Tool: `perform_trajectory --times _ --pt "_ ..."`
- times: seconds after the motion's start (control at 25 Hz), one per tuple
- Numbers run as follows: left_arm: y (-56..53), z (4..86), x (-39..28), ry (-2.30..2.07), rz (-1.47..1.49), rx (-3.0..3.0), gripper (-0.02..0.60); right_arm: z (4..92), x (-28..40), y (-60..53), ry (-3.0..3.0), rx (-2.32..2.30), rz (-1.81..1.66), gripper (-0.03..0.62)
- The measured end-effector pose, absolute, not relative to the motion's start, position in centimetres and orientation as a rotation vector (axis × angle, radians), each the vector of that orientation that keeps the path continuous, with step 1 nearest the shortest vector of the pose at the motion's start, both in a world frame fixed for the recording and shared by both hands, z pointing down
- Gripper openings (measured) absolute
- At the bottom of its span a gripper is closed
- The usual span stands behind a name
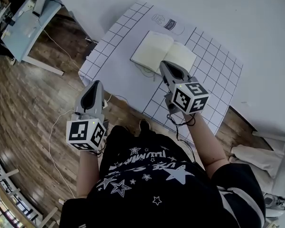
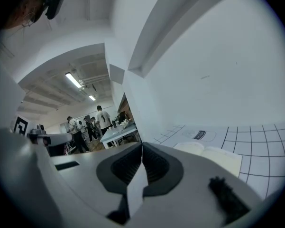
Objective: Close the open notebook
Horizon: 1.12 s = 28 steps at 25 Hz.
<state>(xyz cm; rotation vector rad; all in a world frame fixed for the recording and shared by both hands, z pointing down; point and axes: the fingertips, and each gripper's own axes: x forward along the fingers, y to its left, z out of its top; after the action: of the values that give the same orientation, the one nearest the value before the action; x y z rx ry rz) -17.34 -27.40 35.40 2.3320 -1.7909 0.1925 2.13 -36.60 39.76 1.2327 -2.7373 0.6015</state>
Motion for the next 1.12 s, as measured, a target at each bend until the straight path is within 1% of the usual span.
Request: perform_trajectory --times 0.28,0.52,0.88,1.12 --pt "-30.0 36.7 -17.4 -1.713 0.238 2.361 0.008 40.7 1.6 -37.6 -2.671 1.261 0.539 0.014" --pt "-34.3 37.4 -17.0 -1.539 0.256 2.462 0.009 41.1 2.2 -39.5 -2.561 1.418 0.535 0.014" --pt "-40.2 38.9 -18.4 -1.285 0.284 2.582 0.009 43.2 -2.0 -40.7 -2.403 1.537 0.582 0.014" --pt "-42.8 40.6 -20.0 -1.138 0.310 2.622 0.009 46.2 -6.2 -42.0 -2.308 1.533 0.632 0.015"
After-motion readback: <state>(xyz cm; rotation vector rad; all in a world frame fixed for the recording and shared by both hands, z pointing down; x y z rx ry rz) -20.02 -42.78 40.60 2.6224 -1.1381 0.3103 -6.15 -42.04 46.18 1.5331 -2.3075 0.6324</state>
